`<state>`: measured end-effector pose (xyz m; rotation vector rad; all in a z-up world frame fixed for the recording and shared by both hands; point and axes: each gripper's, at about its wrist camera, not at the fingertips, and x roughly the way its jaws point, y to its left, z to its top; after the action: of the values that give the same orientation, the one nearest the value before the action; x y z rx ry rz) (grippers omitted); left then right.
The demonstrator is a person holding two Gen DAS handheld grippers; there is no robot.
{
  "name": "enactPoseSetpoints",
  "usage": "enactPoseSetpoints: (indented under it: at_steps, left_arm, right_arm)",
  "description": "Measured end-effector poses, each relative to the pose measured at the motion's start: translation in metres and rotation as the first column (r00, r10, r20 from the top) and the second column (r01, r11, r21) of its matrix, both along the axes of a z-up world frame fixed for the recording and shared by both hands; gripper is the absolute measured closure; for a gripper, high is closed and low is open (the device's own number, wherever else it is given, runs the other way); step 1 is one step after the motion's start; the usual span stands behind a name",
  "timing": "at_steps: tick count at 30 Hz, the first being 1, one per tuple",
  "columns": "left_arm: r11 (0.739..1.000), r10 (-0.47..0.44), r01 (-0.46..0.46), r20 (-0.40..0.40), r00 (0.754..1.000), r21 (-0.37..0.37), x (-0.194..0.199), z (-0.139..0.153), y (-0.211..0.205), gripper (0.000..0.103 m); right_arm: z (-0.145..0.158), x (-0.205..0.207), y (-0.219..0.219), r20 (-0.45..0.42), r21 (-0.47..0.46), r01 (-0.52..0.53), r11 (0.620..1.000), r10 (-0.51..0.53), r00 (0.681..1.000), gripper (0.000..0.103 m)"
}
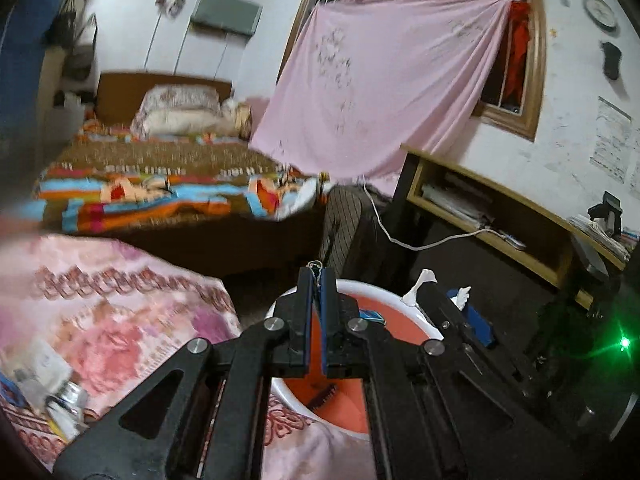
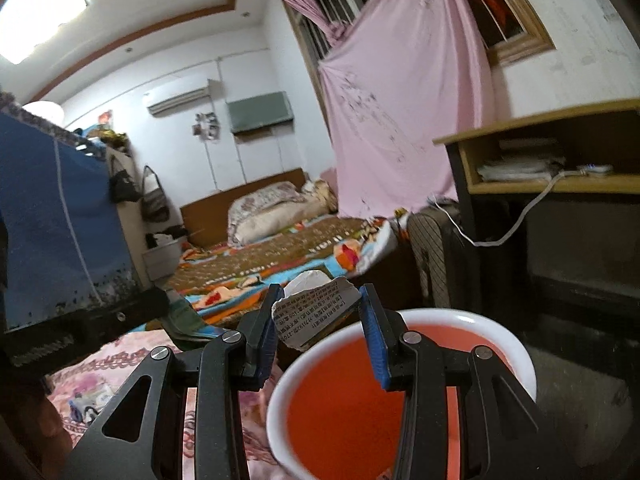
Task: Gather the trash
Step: 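Carry the card over the orange basin and open the right tool while the left tool follows, then move both open tools back over the trash on the bedspread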
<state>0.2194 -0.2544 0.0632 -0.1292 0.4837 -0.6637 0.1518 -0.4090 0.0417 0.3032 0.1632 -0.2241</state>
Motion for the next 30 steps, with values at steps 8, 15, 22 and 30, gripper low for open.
enactPoseSetpoints:
  at_steps: [8,15,22,30]
  left_arm:
    - [1.0,-0.014,0.011,-0.166,0.986,-0.024,0.02,-0.018,-0.015,0.103]
    - [0.999,-0.01,0.002,-0.204,0.979,-0.041,0.021,-0.023,-0.008,0.084]
    - [0.998,0.017,-0.026,-0.188,0.982,-0.049,0.016,-0.02,0.009,0.076]
    - [0.99,0.135,-0.137,-0.07,0.988,-0.027,-0.003,-0.009,0.047,0.055]
  right_arm:
    - [-0.011,0.006,-0.011,-0.096,0.061,0.033,0.998,-0.027,0.995,0.056]
    - [-0.013,0.005,-0.013,-0.107,0.072,0.04,0.997,-0.032,0.994,0.054]
    - [-0.007,0.004,-0.008,-0.082,0.048,0.017,0.999,-0.013,0.997,0.049]
    - [0.004,-0.003,0.011,0.005,-0.018,-0.026,0.999,0.026,1.0,0.028]
